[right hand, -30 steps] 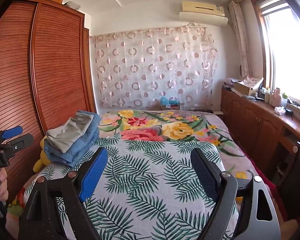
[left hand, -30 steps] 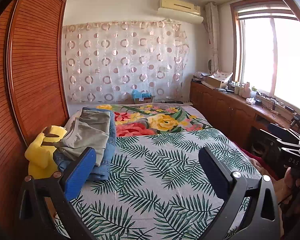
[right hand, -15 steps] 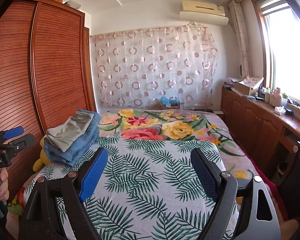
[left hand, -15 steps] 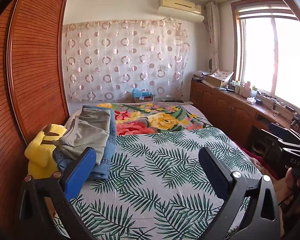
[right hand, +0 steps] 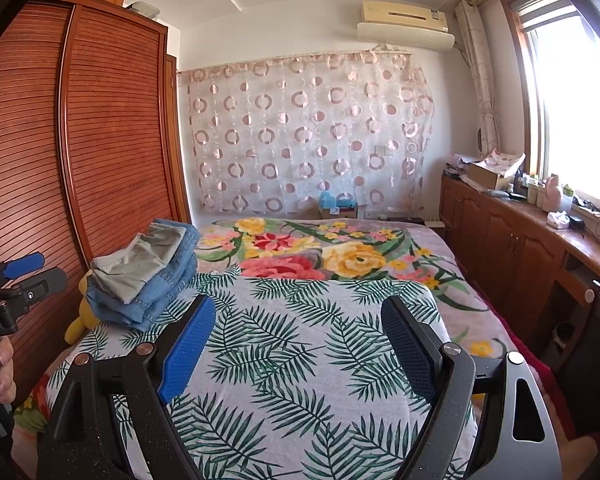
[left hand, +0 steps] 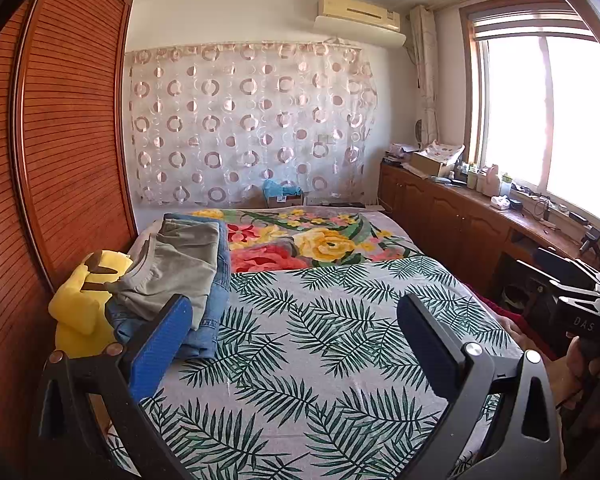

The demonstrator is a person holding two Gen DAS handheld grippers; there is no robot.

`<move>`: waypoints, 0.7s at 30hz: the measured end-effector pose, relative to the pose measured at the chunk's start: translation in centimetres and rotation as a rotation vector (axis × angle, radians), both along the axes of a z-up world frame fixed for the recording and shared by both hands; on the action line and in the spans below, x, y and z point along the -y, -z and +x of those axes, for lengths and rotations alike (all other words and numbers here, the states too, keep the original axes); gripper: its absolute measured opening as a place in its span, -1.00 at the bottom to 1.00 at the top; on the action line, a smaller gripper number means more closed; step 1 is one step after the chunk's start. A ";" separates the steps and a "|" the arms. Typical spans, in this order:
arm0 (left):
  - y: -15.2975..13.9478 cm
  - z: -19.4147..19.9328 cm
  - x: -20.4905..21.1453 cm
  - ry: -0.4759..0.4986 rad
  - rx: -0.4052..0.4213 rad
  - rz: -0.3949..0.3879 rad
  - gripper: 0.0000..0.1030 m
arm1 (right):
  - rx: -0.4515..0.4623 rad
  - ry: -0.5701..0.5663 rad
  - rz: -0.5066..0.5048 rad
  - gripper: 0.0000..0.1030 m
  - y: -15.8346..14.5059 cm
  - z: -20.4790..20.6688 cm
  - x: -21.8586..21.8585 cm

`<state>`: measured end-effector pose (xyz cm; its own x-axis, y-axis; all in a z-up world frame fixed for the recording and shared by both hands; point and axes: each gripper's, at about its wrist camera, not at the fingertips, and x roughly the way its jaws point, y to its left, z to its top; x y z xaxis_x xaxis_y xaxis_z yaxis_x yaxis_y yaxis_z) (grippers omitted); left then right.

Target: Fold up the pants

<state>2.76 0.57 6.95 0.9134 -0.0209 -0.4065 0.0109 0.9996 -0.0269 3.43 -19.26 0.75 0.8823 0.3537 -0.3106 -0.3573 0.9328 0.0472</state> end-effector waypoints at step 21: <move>0.0 -0.1 0.0 -0.001 -0.002 0.001 0.99 | 0.005 -0.003 0.004 0.67 0.2 -0.2 0.1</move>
<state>2.70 0.54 6.98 0.9127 -0.0193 -0.4081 0.0097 0.9996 -0.0255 3.27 -19.39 0.55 0.8826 0.3578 -0.3050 -0.3604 0.9315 0.0496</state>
